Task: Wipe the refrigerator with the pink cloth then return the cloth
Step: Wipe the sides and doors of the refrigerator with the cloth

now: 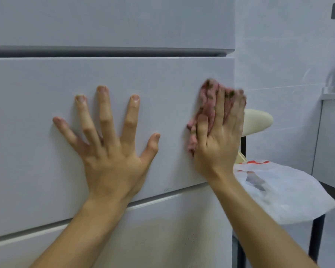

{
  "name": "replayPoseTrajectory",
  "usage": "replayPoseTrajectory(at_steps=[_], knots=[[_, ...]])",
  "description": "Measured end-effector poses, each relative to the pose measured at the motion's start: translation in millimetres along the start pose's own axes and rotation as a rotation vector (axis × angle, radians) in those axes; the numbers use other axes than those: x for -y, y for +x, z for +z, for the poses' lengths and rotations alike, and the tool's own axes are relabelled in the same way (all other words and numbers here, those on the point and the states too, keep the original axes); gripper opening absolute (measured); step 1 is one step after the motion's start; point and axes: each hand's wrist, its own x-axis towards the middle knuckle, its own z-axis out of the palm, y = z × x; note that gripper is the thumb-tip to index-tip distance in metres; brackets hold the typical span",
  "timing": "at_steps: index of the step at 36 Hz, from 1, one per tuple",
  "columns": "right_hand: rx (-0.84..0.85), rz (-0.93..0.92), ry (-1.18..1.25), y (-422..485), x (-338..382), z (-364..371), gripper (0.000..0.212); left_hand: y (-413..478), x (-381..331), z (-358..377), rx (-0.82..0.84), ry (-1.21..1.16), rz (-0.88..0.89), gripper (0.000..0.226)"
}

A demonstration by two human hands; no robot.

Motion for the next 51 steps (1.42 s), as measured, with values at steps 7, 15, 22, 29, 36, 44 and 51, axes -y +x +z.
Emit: replayPoseTrajectory(at_steps=[7,15,22,29,36,44,51], knots=[[0.084,0.067,0.009,-105.9,-21.7,-4.8,0.069,0.0,1.4,-1.0,0.004,-0.027,0.021,0.077],[0.040,0.019,-0.058,-54.6,13.1,-2.7,0.067,-1.8,4.8,-6.2,0.025,-0.037,0.015,0.075],[-0.043,-0.100,-0.050,50.7,74.3,8.2,0.067,-1.9,17.8,-14.7,0.019,-0.095,-0.009,0.078],[-0.121,-0.130,-0.052,57.2,81.2,12.5,0.062,-4.4,37.0,-22.5,-0.005,-0.052,0.062,0.068],[-0.014,-0.155,-0.012,-31.0,69.3,11.4,0.064,-7.6,42.8,-27.4,-0.007,-0.072,0.066,0.063],[0.093,-0.216,-0.033,-67.1,50.0,2.2,0.071,-8.5,46.8,-30.4,0.007,-0.090,0.071,0.064],[0.041,-0.306,-0.068,9.8,60.9,-5.2,0.077,-10.6,47.1,-27.0,-0.008,-0.074,0.077,0.063]])
